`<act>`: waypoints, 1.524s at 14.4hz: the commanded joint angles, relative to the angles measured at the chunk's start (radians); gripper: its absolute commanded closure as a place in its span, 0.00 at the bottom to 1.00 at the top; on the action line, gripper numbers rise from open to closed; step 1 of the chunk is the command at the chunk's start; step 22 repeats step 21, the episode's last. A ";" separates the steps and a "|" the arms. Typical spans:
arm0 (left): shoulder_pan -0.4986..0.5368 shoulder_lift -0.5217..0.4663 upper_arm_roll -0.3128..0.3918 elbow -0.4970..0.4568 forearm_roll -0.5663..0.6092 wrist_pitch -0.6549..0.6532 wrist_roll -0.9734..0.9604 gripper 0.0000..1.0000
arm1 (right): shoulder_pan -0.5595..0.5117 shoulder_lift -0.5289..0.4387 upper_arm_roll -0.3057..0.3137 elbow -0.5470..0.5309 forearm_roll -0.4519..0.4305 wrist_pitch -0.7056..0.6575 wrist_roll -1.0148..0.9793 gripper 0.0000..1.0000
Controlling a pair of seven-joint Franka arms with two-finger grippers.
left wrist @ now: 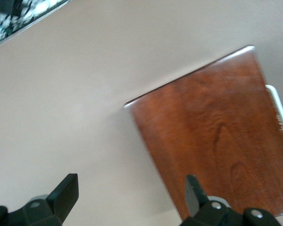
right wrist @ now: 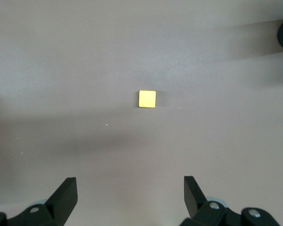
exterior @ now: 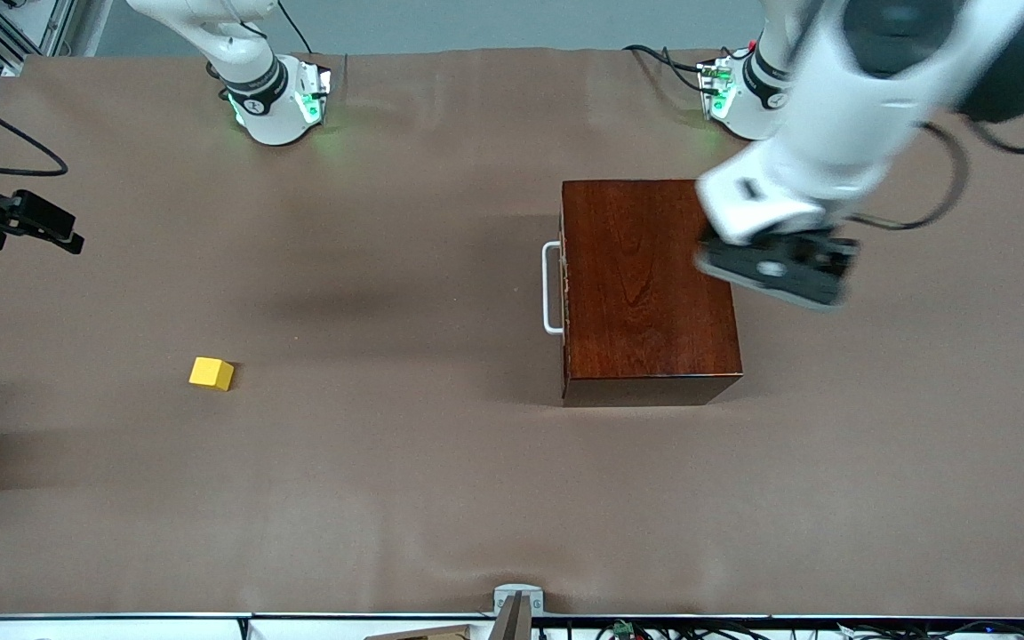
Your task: Open drawer, take yellow block, close drawer
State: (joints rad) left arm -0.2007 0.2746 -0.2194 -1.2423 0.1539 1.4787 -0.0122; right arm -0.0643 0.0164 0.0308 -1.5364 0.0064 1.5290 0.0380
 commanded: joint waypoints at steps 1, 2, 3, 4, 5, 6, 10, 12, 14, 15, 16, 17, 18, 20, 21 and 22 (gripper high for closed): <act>0.108 -0.044 -0.005 -0.039 -0.059 -0.058 -0.029 0.00 | -0.018 -0.012 0.017 0.002 -0.009 -0.013 0.017 0.00; 0.116 -0.063 0.008 -0.043 -0.059 -0.099 -0.041 0.00 | -0.020 -0.012 0.017 0.002 -0.011 -0.013 0.017 0.00; 0.115 -0.075 0.047 -0.049 -0.068 -0.109 -0.072 0.00 | -0.022 -0.013 0.015 0.002 -0.012 -0.013 0.017 0.00; 0.107 -0.083 0.090 -0.052 -0.076 -0.109 -0.099 0.00 | -0.025 -0.012 0.015 0.004 -0.011 -0.013 0.017 0.00; 0.107 -0.095 0.124 -0.062 -0.103 -0.104 -0.113 0.00 | -0.031 -0.012 0.015 0.009 -0.008 -0.013 0.017 0.00; 0.106 -0.121 0.156 -0.092 -0.126 -0.083 -0.124 0.00 | -0.032 -0.012 0.015 0.009 -0.006 -0.013 0.017 0.00; 0.109 -0.291 0.219 -0.342 -0.178 0.086 -0.132 0.00 | -0.034 -0.012 0.015 0.009 -0.006 -0.015 0.017 0.00; 0.116 -0.288 0.239 -0.336 -0.200 0.086 -0.108 0.00 | -0.032 -0.012 0.015 0.009 -0.006 -0.015 0.017 0.00; 0.119 -0.287 0.239 -0.333 -0.208 0.084 -0.103 0.00 | -0.032 -0.012 0.017 0.009 -0.006 -0.015 0.017 0.00; 0.125 -0.287 0.239 -0.332 -0.208 0.084 -0.092 0.00 | -0.032 -0.012 0.017 0.009 -0.006 -0.015 0.017 0.00; 0.126 -0.287 0.239 -0.332 -0.208 0.083 -0.091 0.00 | -0.031 -0.012 0.017 0.009 -0.006 -0.015 0.017 0.00; 0.126 -0.287 0.239 -0.332 -0.208 0.081 -0.091 0.00 | -0.029 -0.012 0.017 0.009 -0.006 -0.015 0.017 0.00; 0.129 -0.287 0.239 -0.332 -0.208 0.081 -0.091 0.00 | -0.029 -0.012 0.017 0.009 -0.006 -0.015 0.017 0.00; 0.130 -0.285 0.239 -0.332 -0.205 0.081 -0.091 0.00 | -0.032 -0.012 0.017 0.009 -0.006 -0.015 0.017 0.00; 0.130 -0.285 0.239 -0.332 -0.203 0.080 -0.092 0.00 | -0.032 -0.012 0.017 0.009 -0.006 -0.015 0.017 0.00; 0.130 -0.285 0.239 -0.332 -0.203 0.080 -0.092 0.00 | -0.032 -0.012 0.017 0.009 -0.006 -0.015 0.017 0.00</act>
